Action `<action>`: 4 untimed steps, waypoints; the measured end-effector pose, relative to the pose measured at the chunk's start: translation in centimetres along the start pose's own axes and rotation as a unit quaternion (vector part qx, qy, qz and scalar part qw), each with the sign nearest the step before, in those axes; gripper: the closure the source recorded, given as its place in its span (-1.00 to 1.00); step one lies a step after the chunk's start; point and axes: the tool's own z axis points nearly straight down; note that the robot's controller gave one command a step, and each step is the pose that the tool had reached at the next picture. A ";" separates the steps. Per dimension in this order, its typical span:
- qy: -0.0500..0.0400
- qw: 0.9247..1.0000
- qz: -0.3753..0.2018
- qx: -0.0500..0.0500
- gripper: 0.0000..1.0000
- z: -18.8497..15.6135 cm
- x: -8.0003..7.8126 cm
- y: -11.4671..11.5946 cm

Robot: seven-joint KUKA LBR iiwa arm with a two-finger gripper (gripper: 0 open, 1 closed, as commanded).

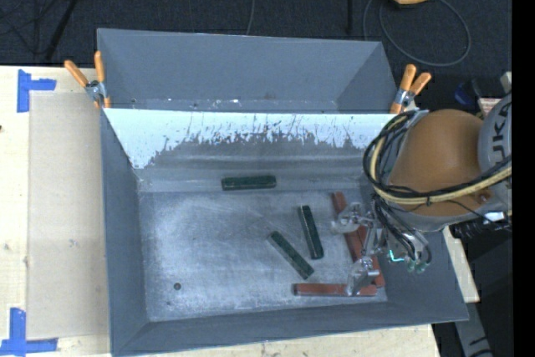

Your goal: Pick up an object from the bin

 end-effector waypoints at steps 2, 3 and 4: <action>-0.006 0.998 -0.064 0.001 1.00 8.1 1.0 1.0; -0.006 0.998 -0.065 0.001 1.00 8.1 1.0 1.0; -0.006 0.998 -0.065 0.001 1.00 8.1 1.0 1.0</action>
Offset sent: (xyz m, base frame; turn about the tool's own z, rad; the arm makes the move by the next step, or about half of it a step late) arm -0.0125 0.0101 -0.0841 -0.1285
